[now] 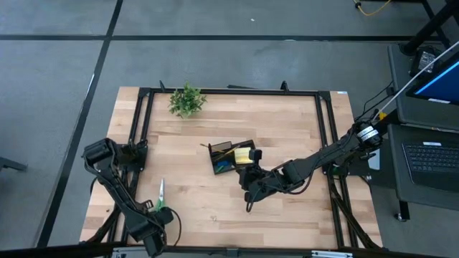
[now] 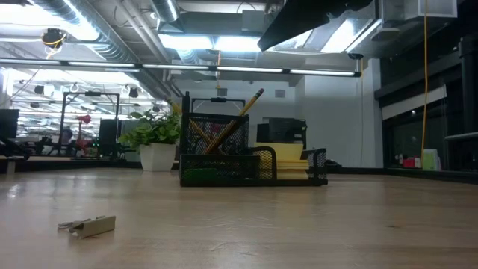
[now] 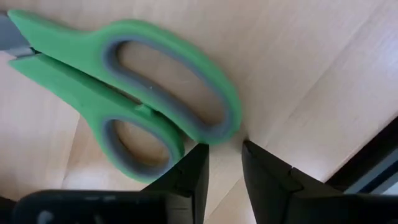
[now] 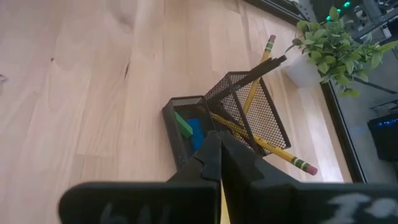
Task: Pick and place office supplies into organizer
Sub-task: Put the green scissors into the black desk organizer
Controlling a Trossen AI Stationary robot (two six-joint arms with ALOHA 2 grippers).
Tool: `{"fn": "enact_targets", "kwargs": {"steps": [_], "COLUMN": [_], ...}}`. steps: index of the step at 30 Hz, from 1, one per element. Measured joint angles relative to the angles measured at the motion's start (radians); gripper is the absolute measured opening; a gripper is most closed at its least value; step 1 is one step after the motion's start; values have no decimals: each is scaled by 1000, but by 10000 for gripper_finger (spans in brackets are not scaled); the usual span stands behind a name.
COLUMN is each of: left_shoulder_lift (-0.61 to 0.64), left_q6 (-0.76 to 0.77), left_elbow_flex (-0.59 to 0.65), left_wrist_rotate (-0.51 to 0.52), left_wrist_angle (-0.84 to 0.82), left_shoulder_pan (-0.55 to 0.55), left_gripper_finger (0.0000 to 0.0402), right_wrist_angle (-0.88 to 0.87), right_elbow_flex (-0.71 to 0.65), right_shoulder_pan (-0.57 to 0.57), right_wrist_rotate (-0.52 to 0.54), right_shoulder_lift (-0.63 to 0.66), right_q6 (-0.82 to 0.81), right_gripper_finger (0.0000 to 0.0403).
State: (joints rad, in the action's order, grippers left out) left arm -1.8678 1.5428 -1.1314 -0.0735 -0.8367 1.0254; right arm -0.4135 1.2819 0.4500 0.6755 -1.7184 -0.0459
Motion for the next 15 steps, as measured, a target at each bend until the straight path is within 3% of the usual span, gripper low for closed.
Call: {"fn": "enact_targets", "kwargs": {"steps": [5, 15], "left_shoulder_lift": [51, 85], "left_q6": [49, 1], "left_elbow_flex": [4, 4], "left_wrist_rotate": [73, 71], "left_wrist_angle": [-30, -149], "left_shoulder_pan": [0, 2], "left_gripper_finger": [90, 90], "right_wrist_angle": [3, 4], "right_elbow_flex": [0, 0], "right_shoulder_pan": [-2, -22], "right_wrist_rotate": [0, 0], "right_shoulder_lift": [0, 0], "right_q6": [1, 2], "right_gripper_finger": [4, 4]}}
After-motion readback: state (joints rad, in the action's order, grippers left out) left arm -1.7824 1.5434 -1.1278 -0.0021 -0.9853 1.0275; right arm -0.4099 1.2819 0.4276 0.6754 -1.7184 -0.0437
